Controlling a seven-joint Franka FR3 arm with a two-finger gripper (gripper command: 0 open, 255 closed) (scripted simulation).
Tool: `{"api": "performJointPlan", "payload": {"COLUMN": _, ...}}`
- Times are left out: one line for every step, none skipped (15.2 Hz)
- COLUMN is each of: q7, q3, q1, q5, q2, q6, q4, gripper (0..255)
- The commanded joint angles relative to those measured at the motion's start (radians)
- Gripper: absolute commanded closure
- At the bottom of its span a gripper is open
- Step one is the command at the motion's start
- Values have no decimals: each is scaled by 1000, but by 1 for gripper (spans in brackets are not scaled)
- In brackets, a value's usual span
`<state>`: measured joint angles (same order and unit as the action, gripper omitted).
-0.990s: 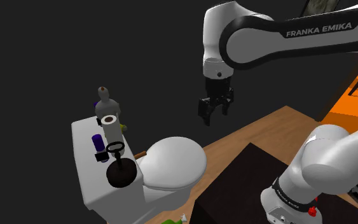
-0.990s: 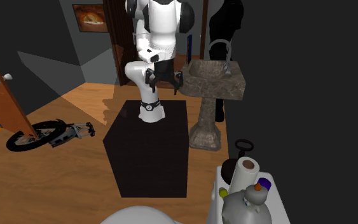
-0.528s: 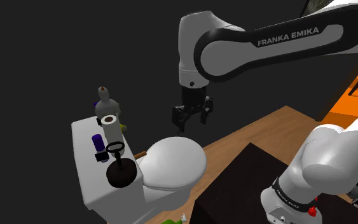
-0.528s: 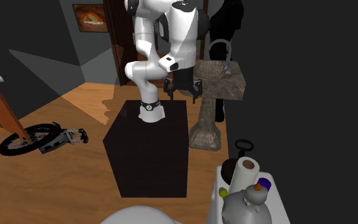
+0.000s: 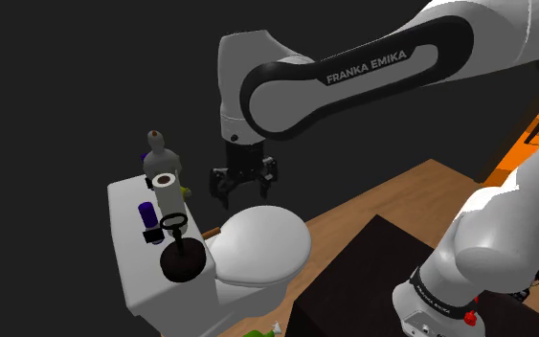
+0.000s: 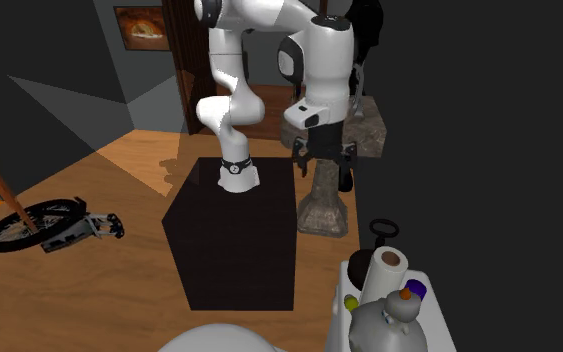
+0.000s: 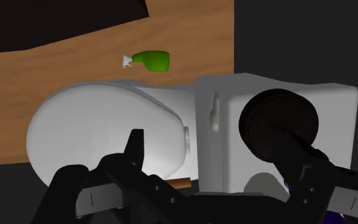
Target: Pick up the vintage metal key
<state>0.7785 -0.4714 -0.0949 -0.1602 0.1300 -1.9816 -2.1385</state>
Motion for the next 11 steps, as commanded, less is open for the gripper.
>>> {"api": "performJointPlan", "payload": {"q7": 69, "q3": -23, "q1": -5, "q5": 26, "q2": -68, "q6": -31, "q4": 53, "gripper": 0}}
{"api": "performJointPlan", "payload": {"q7": 102, "q3": -31, "q1": -9, "q5": 44, "q2": -104, "q6": -44, "q4": 84, "gripper": 0}}
{"api": "performJointPlan", "payload": {"q7": 135, "q3": -39, "q1": -15, "q5": 63, "q2": -141, "q6": -55, "q4": 116, "gripper": 0}}
{"api": "performJointPlan", "payload": {"q7": 168, "q3": -44, "q1": -21, "q5": 84, "q2": -178, "q6": -65, "q4": 149, "gripper": 0}}
{"api": "performJointPlan", "payload": {"q7": 200, "q3": -48, "q1": -29, "q5": 105, "q2": -215, "q6": -73, "q4": 184, "gripper": 0}}
{"api": "performJointPlan", "payload": {"q7": 233, "q3": -51, "q1": -39, "q5": 128, "q2": -253, "q6": -79, "q4": 221, "gripper": 0}}
{"api": "performJointPlan", "payload": {"q7": 264, "q3": -52, "q1": -50, "q5": 150, "q2": -291, "q6": -84, "q4": 259, "gripper": 0}}
{"api": "performJointPlan", "payload": {"q7": 295, "q3": -51, "q1": -62, "q5": 173, "q2": -328, "q6": -87, "q4": 298, "gripper": 0}}
{"api": "performJointPlan", "payload": {"q7": 325, "q3": -49, "q1": -76, "q5": 195, "q2": -366, "q6": -89, "q4": 340, "gripper": 0}}
{"api": "performJointPlan", "payload": {"q7": 353, "q3": -46, "q1": -91, "q5": 218, "q2": -404, "q6": -88, "q4": 383, "gripper": 0}}
{"api": "performJointPlan", "payload": {"q7": 380, "q3": -41, "q1": -108, "q5": 239, "q2": -442, "q6": -87, "q4": 428, "gripper": 0}}
